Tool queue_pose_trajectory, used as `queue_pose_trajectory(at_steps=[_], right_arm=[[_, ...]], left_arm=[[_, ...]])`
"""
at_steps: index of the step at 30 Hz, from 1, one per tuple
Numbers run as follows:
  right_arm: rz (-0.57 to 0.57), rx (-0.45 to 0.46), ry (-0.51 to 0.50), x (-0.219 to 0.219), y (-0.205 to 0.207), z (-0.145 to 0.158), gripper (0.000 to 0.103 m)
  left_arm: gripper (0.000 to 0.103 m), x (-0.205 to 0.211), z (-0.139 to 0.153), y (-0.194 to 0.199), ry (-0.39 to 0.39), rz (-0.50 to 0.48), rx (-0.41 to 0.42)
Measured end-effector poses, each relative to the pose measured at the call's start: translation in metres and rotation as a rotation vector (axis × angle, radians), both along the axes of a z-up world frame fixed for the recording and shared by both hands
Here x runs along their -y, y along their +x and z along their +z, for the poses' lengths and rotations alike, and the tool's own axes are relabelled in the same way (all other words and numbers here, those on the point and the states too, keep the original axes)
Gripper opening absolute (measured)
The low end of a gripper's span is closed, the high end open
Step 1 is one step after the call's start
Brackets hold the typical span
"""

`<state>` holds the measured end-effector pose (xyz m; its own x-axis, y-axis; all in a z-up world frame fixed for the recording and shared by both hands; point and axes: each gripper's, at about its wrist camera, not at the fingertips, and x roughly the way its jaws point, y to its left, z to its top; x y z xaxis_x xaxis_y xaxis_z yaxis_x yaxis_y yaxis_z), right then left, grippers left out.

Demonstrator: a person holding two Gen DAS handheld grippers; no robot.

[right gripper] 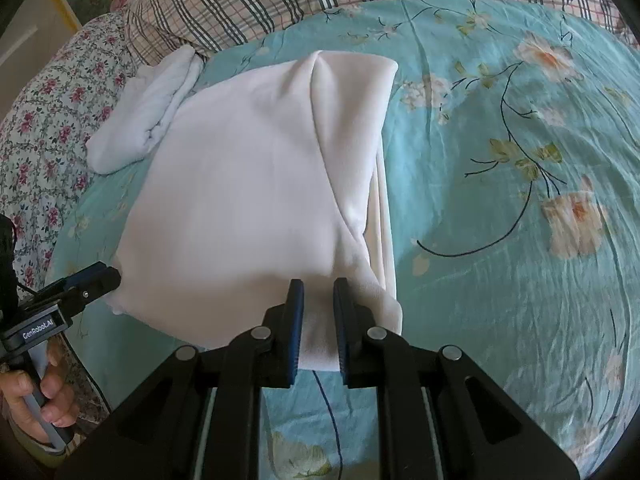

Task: Fold large clothes

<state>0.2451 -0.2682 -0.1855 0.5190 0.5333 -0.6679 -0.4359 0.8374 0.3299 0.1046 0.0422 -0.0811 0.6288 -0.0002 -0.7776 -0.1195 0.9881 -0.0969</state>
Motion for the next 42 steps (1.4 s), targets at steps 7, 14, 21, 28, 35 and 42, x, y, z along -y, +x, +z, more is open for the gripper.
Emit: queue_pose_trajectory(at_steps=[7, 14, 21, 28, 35, 42], right_arm=[[0.033, 0.025, 0.033, 0.009, -0.027, 0.018, 0.039], [0.045, 0.096, 0.019, 0.023, -0.056, 0.034, 0.064], [0.058, 0.113, 0.015, 0.031, -0.079, 0.038, 0.064], [0.077, 0.115, 0.017, 0.032, -0.093, 0.042, 0.070], [0.107, 0.169, -0.012, 0.038, -0.116, 0.062, 0.080], [0.121, 0.164, -0.039, 0.035, -0.110, 0.063, 0.083]], left_arm=[[0.081, 0.004, 0.020, -0.019, 0.043, 0.004, 0.028], [0.084, 0.012, 0.044, -0.041, 0.090, 0.005, 0.062], [0.085, 0.017, 0.060, -0.063, 0.116, -0.003, 0.093], [0.086, 0.022, 0.066, -0.079, 0.151, -0.022, 0.098], [0.103, 0.026, 0.094, -0.114, 0.169, -0.059, 0.182], [0.103, 0.022, 0.075, -0.093, 0.168, -0.055, 0.102]])
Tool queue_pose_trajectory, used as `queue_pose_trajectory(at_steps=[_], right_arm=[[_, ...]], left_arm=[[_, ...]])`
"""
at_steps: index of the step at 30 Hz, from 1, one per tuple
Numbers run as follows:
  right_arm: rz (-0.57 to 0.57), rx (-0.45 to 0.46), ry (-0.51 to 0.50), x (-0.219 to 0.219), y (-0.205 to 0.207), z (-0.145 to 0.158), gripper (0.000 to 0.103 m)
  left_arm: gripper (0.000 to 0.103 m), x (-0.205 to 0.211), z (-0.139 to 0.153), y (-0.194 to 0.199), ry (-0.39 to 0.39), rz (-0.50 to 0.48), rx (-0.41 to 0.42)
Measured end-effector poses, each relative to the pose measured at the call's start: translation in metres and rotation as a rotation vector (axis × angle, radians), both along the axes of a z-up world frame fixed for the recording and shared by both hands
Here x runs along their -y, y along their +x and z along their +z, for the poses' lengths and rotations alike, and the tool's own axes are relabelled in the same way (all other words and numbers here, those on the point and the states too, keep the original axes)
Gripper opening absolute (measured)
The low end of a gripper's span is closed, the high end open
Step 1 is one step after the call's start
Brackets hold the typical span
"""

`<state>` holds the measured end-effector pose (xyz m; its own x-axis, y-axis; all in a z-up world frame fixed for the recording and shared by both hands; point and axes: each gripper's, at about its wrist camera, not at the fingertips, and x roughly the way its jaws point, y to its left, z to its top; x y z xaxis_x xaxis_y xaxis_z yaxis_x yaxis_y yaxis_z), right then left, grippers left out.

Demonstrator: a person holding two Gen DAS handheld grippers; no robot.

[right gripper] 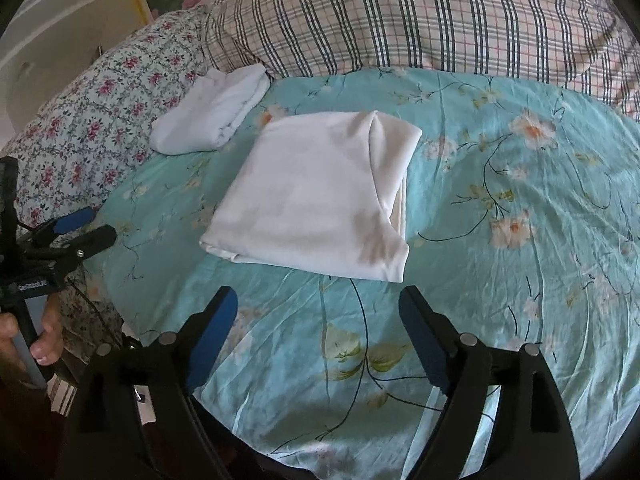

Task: Fold large clothes

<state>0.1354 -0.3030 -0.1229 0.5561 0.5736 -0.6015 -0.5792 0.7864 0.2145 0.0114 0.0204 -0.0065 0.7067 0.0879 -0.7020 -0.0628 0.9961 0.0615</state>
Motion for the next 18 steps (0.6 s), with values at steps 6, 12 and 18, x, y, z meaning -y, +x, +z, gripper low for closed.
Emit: queue_pose_trajectory(at_steps=[6, 12, 18], right_arm=[[0.017, -0.027, -0.046, -0.013, 0.013, -0.015, 0.083], [0.028, -0.036, -0.065, -0.023, 0.024, -0.019, 0.083], [0.036, -0.017, -0.077, -0.026, 0.031, -0.013, 0.083]], left_arm=[[0.102, 0.001, -0.025, 0.018, 0.029, 0.010, -0.062], [0.102, 0.000, -0.028, 0.031, 0.041, 0.027, -0.068], [0.102, 0.000, -0.025, 0.042, 0.036, 0.026, -0.058]])
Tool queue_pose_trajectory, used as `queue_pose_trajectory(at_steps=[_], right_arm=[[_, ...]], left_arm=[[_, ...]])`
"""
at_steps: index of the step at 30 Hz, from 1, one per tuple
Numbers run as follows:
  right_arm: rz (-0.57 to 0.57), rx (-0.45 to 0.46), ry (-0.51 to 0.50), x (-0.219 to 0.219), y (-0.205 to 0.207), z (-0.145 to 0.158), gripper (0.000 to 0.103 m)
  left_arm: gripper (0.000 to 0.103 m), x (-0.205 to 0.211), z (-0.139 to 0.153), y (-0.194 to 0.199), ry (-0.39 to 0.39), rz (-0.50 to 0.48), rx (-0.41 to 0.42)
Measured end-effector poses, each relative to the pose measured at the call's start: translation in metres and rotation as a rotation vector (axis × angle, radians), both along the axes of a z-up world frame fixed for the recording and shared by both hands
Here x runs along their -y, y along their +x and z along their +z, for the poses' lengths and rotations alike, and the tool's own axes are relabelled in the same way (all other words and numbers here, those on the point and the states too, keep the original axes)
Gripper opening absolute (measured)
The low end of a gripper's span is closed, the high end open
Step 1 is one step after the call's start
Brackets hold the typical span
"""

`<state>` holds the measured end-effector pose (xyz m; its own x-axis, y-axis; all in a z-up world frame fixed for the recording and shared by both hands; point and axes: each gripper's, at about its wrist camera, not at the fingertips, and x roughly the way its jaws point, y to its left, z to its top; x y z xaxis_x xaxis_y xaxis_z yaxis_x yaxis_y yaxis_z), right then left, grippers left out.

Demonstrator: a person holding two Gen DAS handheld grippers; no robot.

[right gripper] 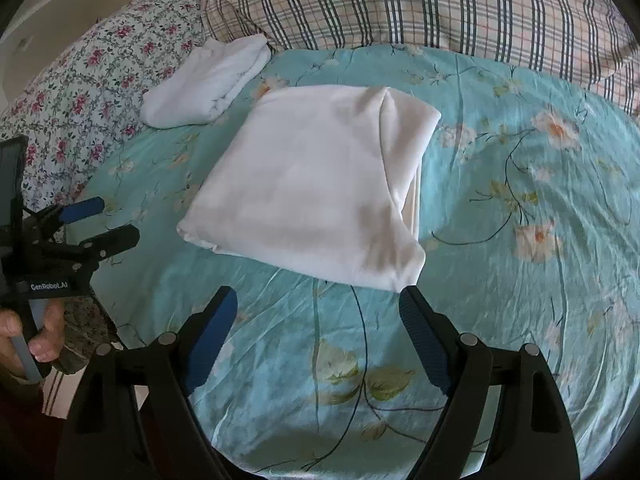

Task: Fold large clothes

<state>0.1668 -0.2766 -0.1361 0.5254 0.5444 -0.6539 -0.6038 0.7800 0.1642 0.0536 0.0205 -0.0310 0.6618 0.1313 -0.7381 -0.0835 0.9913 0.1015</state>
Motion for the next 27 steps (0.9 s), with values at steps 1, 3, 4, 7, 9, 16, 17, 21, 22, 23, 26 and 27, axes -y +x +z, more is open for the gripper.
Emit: queue_pose_trajectory(at_steps=[1, 3, 4, 7, 9, 16, 17, 21, 22, 23, 26, 27], right_arm=[[-0.001, -0.001, 0.001, 0.000, 0.001, 0.000, 0.083], [-0.001, -0.001, -0.001, 0.001, 0.005, 0.000, 0.083], [-0.003, -0.001, -0.003, 0.001, 0.006, 0.000, 0.083], [-0.006, -0.006, -0.007, 0.001, 0.010, -0.001, 0.083], [-0.008, -0.009, -0.007, 0.001, 0.012, 0.000, 0.083], [0.005, 0.010, 0.000, 0.003, 0.012, 0.012, 0.083], [0.009, 0.015, 0.002, 0.004, 0.012, 0.015, 0.083], [0.013, 0.028, 0.004, 0.004, 0.009, 0.020, 0.083], [0.016, 0.028, 0.004, 0.004, 0.010, 0.020, 0.083], [0.017, 0.027, 0.004, 0.004, 0.010, 0.020, 0.084], [0.019, 0.023, 0.002, 0.003, 0.011, 0.019, 0.084], [0.020, 0.021, 0.003, 0.002, 0.010, 0.018, 0.084]], left_arm=[[0.102, 0.001, 0.000, 0.001, -0.002, 0.001, 0.000], [0.102, 0.002, 0.000, 0.004, -0.004, 0.004, -0.002], [0.102, 0.002, -0.001, 0.006, -0.001, 0.009, -0.004], [0.102, 0.003, -0.003, 0.010, 0.008, 0.016, -0.009], [0.102, 0.004, -0.003, 0.011, 0.007, 0.017, -0.008], [0.102, 0.006, 0.001, 0.008, 0.006, 0.014, 0.001], [0.102, 0.007, 0.002, 0.008, 0.004, 0.013, 0.005], [0.102, 0.008, 0.005, 0.006, 0.005, 0.010, 0.012], [0.102, 0.008, 0.006, 0.006, 0.006, 0.011, 0.014], [0.102, 0.008, 0.006, 0.006, 0.005, 0.011, 0.015], [0.102, 0.008, 0.006, 0.005, 0.003, 0.012, 0.015], [0.102, 0.007, 0.006, 0.005, 0.002, 0.013, 0.014]])
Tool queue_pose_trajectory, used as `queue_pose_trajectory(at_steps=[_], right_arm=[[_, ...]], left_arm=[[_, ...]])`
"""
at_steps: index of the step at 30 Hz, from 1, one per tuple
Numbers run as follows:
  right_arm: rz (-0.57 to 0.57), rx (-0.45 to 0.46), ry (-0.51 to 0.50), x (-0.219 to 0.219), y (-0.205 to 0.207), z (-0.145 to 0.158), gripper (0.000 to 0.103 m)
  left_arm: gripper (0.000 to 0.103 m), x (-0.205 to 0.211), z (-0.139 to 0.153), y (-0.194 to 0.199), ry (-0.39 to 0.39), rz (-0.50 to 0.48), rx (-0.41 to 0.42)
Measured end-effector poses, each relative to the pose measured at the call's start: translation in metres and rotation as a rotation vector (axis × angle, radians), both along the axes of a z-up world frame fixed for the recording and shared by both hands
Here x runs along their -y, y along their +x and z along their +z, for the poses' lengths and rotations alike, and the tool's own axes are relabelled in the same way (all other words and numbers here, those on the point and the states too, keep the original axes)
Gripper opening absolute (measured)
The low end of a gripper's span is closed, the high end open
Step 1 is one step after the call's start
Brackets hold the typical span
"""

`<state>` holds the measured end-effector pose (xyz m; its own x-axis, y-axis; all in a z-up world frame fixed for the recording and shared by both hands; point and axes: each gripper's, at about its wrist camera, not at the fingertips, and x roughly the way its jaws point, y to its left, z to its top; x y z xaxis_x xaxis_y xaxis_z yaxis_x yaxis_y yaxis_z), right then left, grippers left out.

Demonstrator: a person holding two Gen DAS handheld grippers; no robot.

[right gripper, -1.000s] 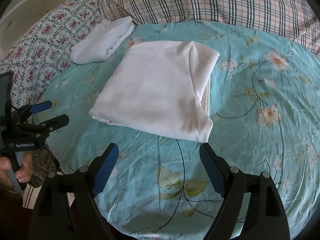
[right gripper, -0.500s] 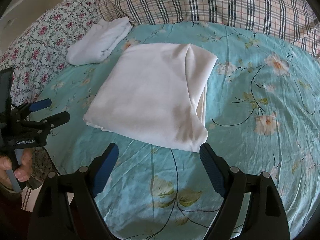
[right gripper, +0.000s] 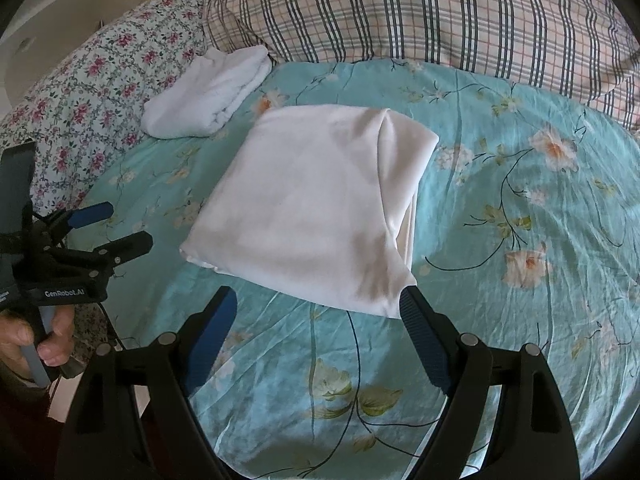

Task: Fold large clothes

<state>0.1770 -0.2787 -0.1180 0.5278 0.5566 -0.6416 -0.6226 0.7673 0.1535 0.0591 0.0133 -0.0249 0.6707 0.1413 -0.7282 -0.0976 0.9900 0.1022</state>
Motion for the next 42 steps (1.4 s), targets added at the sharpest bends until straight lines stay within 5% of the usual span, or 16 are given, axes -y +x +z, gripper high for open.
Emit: queue_pose_trajectory(at_steps=[42], right_arm=[[0.010, 0.009, 0.006, -0.0071, -0.0068, 0.0082, 0.084]], left_arm=[[0.102, 0.0029, 0.0081, -0.0041, 0.015, -0.007, 0.018]])
